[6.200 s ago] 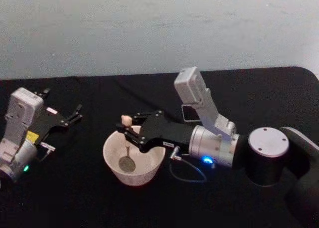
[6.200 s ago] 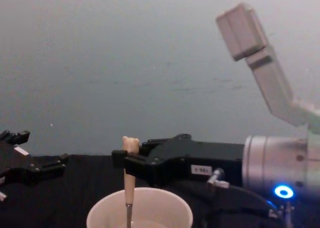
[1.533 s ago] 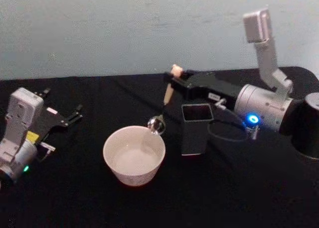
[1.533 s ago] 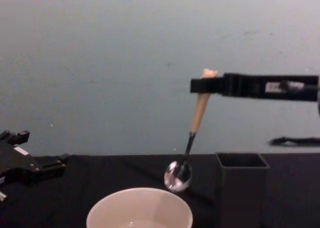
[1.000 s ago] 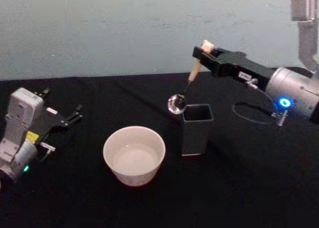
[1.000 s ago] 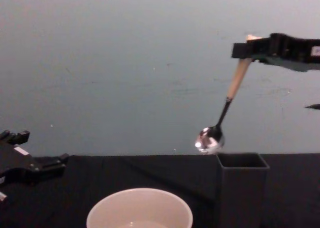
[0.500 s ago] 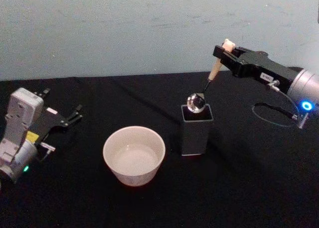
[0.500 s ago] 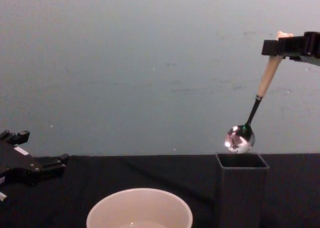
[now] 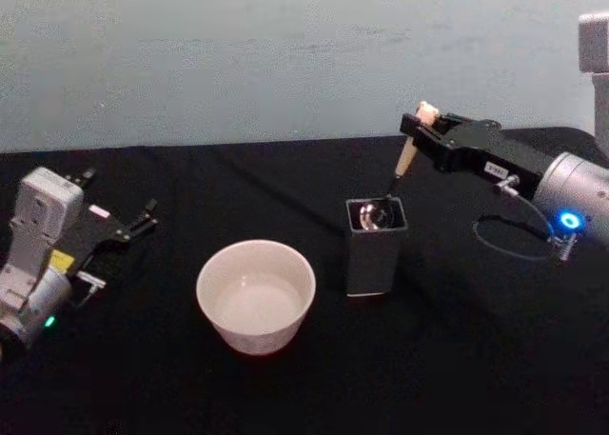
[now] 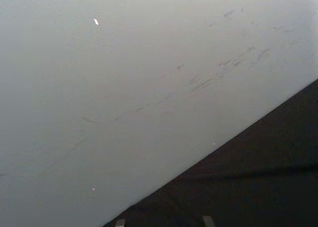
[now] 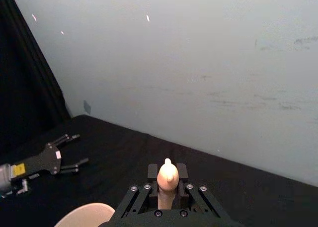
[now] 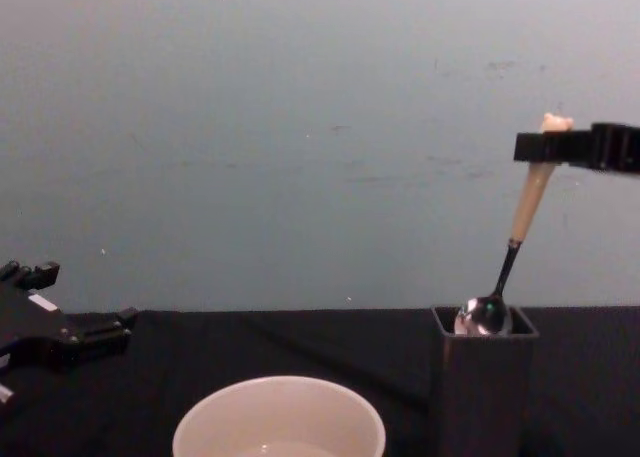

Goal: Pick up the stirring spoon with one hand, stir inside the cup, then place it back in its original position.

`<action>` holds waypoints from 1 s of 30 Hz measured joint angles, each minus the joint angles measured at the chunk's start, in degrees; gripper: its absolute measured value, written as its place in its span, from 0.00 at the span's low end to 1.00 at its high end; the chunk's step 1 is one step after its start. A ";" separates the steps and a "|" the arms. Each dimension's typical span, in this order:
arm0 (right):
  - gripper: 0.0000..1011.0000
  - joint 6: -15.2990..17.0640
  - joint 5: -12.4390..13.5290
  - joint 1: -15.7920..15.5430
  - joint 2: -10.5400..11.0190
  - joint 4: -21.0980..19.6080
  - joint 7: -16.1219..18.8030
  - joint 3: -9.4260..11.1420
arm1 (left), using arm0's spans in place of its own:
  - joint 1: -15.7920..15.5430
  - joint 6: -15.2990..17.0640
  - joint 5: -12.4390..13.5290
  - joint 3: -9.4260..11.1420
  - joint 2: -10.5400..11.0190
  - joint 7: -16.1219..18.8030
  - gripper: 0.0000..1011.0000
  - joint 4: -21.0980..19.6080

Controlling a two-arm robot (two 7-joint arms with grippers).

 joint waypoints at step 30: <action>0.22 1.58 -8.14 2.71 -4.49 9.05 0.86 -5.85 | 0.00 0.00 0.00 0.00 0.00 0.00 0.99 0.00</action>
